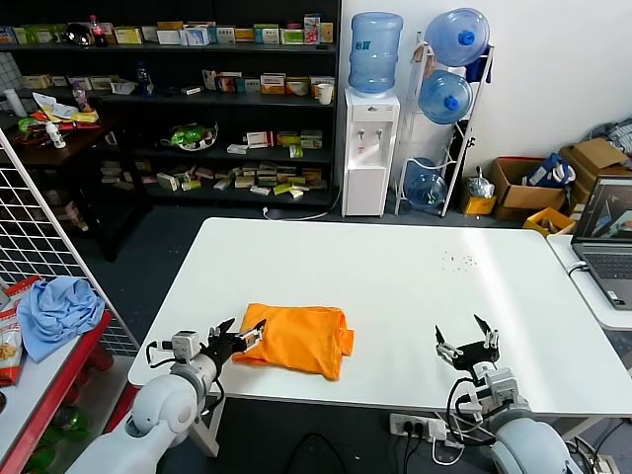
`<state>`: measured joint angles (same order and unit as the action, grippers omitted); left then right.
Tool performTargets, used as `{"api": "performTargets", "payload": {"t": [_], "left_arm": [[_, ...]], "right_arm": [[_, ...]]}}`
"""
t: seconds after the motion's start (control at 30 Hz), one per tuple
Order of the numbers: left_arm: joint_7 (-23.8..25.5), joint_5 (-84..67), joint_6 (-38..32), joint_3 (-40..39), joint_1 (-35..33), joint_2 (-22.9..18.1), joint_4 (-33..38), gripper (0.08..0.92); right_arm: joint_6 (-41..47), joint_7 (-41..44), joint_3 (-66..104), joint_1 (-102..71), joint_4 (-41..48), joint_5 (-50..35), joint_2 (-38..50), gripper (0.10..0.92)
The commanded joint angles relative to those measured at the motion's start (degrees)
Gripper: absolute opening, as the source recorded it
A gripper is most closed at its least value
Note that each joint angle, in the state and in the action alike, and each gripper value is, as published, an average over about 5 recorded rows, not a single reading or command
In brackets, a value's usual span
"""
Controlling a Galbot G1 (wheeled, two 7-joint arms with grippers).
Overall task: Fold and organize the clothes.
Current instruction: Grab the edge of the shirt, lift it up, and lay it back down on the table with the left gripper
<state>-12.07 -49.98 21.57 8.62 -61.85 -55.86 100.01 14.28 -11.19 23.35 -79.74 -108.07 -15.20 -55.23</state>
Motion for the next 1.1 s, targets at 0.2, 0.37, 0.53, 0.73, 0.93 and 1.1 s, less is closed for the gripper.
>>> {"api": "performTargets", "payload": {"t": [0.2,0.37,0.53,0.73,0.93,1.1], "left_arm": [[7.03,-2.91,3.85,2.24,2.34,0.85,-8.67,0.823],[7.73,-2.92,3.95,2.02,2.77,-0.32,-9.99,0.823],[8.62,-2.89,4.16,1.82,2.63,-1.17,-9.74,0.822],[8.97,-2.79,4.16,1.62,2.62,-1.74,-9.62,0.721],[9.12,-2.78,4.21,1.56,1.95,-1.92,-8.26,0.547],[9.2,-2.79,4.12,2.18,1.07,-1.49,-6.72,0.4]], "right_arm": [[0.08,0.5,0.51,-0.31,-0.03,-0.45,0.62,0.823],[0.21,0.44,0.52,-0.17,-0.15,-0.61,0.8,0.823],[0.36,0.31,0.48,0.23,-0.15,-0.82,0.91,0.823],[0.37,0.29,0.76,0.07,-0.58,-1.02,1.09,0.823],[0.3,0.24,1.26,-0.15,-0.98,-1.4,1.54,0.823],[0.26,0.13,1.0,-0.02,-0.89,-1.27,1.38,0.823]]}}
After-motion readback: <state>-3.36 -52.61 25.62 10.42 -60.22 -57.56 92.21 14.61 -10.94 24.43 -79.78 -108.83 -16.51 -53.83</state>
